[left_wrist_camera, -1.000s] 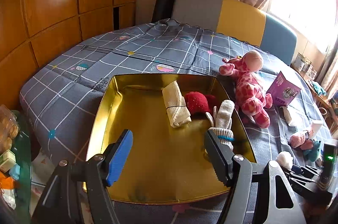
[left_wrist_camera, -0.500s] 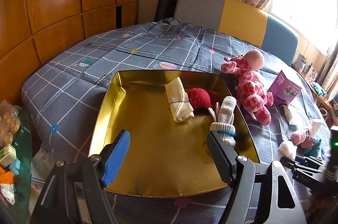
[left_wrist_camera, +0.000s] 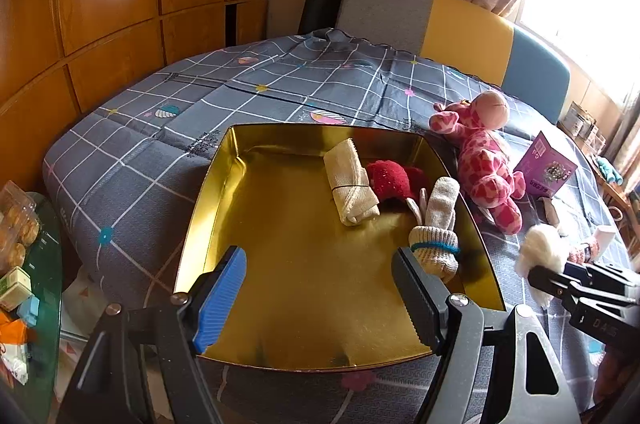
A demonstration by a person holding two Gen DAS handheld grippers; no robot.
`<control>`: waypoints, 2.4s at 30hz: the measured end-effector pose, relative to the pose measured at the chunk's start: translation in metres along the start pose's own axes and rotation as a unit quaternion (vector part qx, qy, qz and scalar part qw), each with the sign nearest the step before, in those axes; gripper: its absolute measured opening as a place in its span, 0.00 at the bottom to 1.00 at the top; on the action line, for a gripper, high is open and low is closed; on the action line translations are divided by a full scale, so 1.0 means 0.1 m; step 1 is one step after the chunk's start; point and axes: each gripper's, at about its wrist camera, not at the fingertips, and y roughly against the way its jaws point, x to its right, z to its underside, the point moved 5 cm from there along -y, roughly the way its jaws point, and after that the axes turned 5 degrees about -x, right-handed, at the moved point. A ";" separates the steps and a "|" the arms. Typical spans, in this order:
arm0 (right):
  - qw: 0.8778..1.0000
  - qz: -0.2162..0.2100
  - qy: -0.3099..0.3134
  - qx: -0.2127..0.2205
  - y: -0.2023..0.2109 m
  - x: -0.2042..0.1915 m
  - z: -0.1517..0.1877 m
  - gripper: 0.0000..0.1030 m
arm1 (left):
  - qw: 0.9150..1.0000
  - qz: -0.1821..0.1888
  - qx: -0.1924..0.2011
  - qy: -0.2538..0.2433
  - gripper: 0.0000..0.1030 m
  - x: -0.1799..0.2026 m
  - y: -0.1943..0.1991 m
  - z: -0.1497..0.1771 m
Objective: Organize soft objects
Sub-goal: 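Carry the plastic-wrapped white item into the gold box and open the right tool, then grasp the pink towel roll with the left tool while the right tool reaches toward the white sponge block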
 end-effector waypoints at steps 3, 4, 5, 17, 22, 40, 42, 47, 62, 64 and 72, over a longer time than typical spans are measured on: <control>1.000 -0.014 0.017 0.000 -0.04 -0.17 -0.10 0.32 | 1.000 -0.003 0.000 0.004 0.74 -0.03 0.00 0.00; 1.000 -0.019 0.022 0.000 -0.05 -0.23 -0.13 0.32 | 1.000 -0.004 -0.001 0.005 0.74 -0.05 -0.01 -0.01; 0.999 -0.024 0.027 -0.001 -0.07 -0.28 -0.14 0.32 | 1.000 -0.006 -0.001 0.006 0.74 -0.06 -0.02 -0.01; 0.996 -0.056 0.063 -0.020 -0.33 -0.78 -0.36 0.32 | 0.999 -0.020 -0.005 0.028 0.74 -0.25 -0.07 -0.01; 0.995 -0.074 0.060 -0.042 -0.54 -0.90 -0.42 0.33 | 0.999 -0.030 -0.001 0.040 0.74 -0.36 -0.06 -0.04; 0.995 -0.070 0.019 -0.062 -1.04 -0.75 -0.51 0.44 | 0.999 -0.040 0.005 0.030 0.75 -0.37 -0.04 -0.05; 0.996 -0.069 0.017 -0.052 -0.98 -0.73 -0.52 0.45 | 0.999 -0.039 0.007 0.029 0.75 -0.36 -0.02 -0.05; 0.997 -0.067 0.007 -0.032 -0.80 -0.66 -0.52 0.45 | 0.999 -0.037 0.010 0.026 0.76 -0.33 0.02 -0.04; 0.998 0.000 -0.039 0.039 -0.14 -0.07 -0.30 0.45 | 1.000 -0.019 0.020 -0.002 0.80 -0.11 0.12 -0.07; 0.998 0.009 -0.043 0.044 -0.07 0.03 -0.26 0.45 | 1.000 -0.019 0.022 -0.005 0.80 -0.07 0.13 -0.06; 0.995 0.062 -0.053 0.055 0.20 0.45 -0.04 0.45 | 0.999 -0.015 0.023 -0.035 0.80 0.16 0.13 -0.07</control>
